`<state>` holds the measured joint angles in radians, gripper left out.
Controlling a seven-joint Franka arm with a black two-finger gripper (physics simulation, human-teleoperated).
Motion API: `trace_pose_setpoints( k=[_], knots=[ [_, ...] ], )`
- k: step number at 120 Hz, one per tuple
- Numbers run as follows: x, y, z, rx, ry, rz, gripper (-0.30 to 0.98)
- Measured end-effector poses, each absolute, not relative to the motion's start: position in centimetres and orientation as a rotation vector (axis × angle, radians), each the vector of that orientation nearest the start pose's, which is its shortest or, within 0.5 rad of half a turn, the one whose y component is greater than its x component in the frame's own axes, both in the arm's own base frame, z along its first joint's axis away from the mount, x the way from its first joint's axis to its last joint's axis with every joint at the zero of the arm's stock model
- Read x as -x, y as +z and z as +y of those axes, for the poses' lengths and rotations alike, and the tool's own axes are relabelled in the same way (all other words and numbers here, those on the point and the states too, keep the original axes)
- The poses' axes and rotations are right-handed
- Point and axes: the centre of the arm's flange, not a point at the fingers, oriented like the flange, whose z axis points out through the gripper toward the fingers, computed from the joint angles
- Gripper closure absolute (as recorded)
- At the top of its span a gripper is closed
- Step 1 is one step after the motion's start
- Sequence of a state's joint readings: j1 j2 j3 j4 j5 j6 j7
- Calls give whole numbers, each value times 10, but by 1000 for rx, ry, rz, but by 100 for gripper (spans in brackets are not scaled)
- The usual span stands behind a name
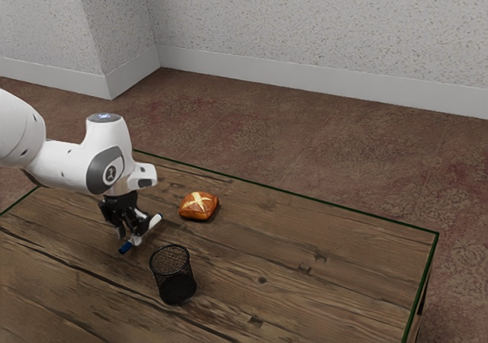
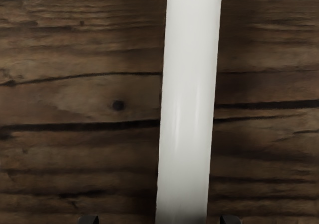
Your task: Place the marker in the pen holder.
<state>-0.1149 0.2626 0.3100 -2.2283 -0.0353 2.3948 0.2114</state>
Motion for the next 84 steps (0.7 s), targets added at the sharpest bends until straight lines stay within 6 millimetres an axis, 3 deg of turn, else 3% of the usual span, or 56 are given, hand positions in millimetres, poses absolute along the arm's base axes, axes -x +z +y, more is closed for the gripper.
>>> trace_pose_setpoints(
  k=[25,56,64,72,84],
  knots=[
    [-529,250,102,3103,135,20,62],
    [-531,253,101,3096,123,38,73],
    [-536,275,102,3099,82,35,75],
    [-542,312,104,3106,36,32,76],
    [-536,366,105,3110,65,56,77]
  ],
)
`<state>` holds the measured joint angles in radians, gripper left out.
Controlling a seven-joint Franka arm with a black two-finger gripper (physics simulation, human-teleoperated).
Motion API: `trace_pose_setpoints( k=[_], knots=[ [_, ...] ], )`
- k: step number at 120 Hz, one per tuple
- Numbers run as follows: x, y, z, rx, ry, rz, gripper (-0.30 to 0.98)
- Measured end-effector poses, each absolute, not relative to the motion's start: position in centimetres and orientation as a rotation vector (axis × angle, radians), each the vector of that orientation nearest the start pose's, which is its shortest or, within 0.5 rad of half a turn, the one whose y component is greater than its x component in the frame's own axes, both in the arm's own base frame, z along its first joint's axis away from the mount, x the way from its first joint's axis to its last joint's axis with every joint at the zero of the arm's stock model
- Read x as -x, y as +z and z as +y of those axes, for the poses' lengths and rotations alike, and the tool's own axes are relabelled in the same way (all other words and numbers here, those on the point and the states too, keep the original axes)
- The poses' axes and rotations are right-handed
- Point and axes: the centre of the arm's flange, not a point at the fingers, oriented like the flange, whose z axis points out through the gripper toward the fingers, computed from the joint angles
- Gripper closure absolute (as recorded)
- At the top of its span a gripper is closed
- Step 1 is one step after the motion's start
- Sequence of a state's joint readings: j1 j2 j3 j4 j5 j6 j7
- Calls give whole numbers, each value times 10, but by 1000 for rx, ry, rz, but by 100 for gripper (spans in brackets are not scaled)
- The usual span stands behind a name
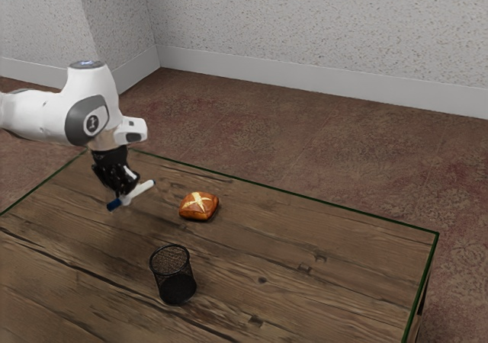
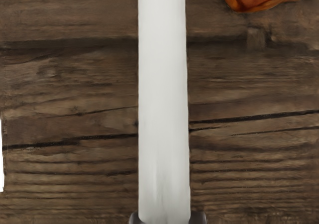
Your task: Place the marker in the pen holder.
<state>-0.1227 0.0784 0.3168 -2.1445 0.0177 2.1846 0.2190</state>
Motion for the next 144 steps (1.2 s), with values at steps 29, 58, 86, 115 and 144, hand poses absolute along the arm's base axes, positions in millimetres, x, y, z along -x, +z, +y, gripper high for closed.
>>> trace_pose_setpoints(
  k=[29,58,86,115,144],
  knots=[
    [-510,403,28,2856,709,339,78],
    [-532,408,-94,2617,911,531,77],
    [-500,388,-137,2500,1092,592,76],
    [-504,397,-146,2502,1112,577,75],
    [-522,354,-152,2450,1194,545,73]
  ],
)
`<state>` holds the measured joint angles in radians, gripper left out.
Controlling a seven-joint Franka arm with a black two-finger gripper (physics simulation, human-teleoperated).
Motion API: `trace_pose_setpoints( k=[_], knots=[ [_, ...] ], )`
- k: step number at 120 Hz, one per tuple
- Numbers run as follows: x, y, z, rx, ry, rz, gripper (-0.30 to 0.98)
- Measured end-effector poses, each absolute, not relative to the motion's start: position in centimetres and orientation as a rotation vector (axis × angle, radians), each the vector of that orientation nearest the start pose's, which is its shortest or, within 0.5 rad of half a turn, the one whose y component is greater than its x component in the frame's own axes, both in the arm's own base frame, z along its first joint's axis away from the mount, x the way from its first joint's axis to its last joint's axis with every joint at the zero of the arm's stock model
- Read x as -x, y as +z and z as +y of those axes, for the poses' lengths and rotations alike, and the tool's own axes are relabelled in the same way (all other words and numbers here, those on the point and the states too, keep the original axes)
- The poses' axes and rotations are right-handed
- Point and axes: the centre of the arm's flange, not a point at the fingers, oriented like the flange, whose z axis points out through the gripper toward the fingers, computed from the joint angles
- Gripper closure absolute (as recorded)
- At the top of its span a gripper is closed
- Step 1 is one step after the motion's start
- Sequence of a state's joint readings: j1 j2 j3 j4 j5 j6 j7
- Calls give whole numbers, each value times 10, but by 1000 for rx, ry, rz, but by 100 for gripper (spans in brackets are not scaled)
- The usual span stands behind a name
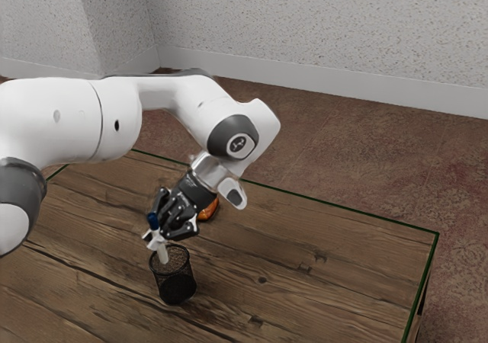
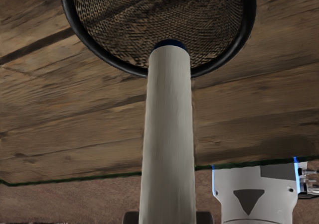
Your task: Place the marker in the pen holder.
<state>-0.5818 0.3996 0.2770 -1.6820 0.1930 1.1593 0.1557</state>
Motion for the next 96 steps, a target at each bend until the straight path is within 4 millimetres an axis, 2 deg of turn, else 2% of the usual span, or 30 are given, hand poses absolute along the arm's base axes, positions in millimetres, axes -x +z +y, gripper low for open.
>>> trace_pose_setpoints(
  k=[9,40,55,62,64,66,68,75,78,81,85,88,92,96],
  knots=[
    [-525,342,-147,2446,1221,531,73],
    [-528,320,-145,2441,1255,524,72],
    [-530,317,-143,2452,1262,523,44],
    [-537,328,-134,2479,1236,505,34],
    [-539,335,-129,2494,1223,495,31],
    [-542,353,-120,2529,1188,477,29],
    [-545,381,-109,2580,1129,457,27],
    [-540,542,-49,2827,716,353,20],
    [-537,590,-17,2892,572,277,18],
    [-533,621,15,2933,472,197,16],
    [-524,651,52,2967,377,103,14],
    [-518,664,76,2984,324,42,12],
    [-518,661,106,2999,291,-36,10],
    [-524,641,134,3008,295,-100,9]
  ],
)
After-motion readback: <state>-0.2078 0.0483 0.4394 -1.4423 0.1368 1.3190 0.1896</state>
